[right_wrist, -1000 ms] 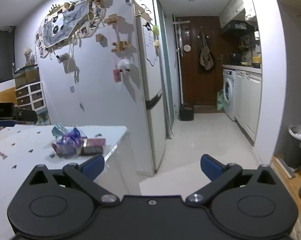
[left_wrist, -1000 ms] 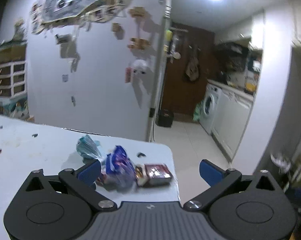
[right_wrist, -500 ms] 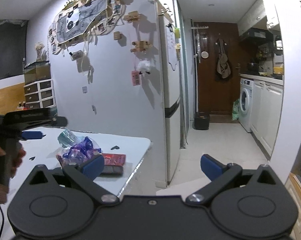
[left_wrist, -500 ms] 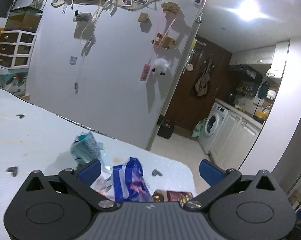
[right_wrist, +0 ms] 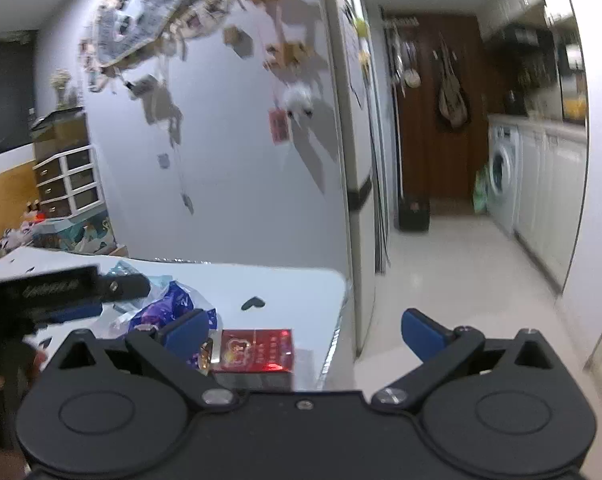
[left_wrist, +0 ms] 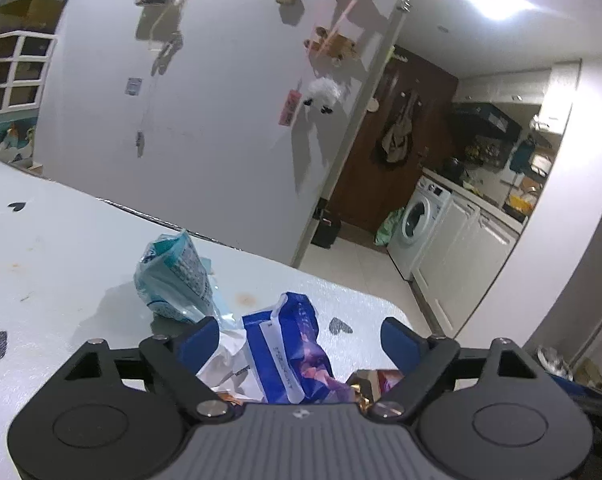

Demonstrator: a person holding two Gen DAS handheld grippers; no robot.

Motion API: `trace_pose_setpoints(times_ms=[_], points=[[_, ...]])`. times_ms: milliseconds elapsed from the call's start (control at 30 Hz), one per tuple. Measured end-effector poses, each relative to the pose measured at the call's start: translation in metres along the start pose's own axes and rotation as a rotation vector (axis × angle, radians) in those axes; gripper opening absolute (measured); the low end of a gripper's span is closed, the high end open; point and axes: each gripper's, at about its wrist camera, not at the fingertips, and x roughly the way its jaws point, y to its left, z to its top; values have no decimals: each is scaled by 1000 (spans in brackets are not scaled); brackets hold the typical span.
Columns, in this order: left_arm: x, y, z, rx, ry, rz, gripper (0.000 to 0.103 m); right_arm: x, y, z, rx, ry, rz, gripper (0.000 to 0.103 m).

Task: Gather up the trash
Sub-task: 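Close the left tool on the blue-purple wrapper while the right tool grasps the red box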

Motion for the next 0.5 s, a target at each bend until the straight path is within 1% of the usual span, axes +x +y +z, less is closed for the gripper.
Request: trace_pose_setpoints(times_ms=[100,133,200,267,433,467,500], points=[[4,0,-2,15,4,-6,86,25,8,0,42,55,8,103],[5,1,-3,9,6,-7,83,33,11,0,50,75,7,103],[7,6,-4,-14,12,6,81,45,17,-2,53,103,-5,103],[8,14,-3,-51,15,-22,81,55,22,-5,51,125,-24,103],[4,24,1,-119,-16,-62,81,72,37,-15,-30,166,-13,103],[4,26,1,-134,-19,-70,80,73,42,-17,-57,172,-12,102],[4,27,1,-145,-19,-79,80,74,47,-19,-91,177,-17,98]])
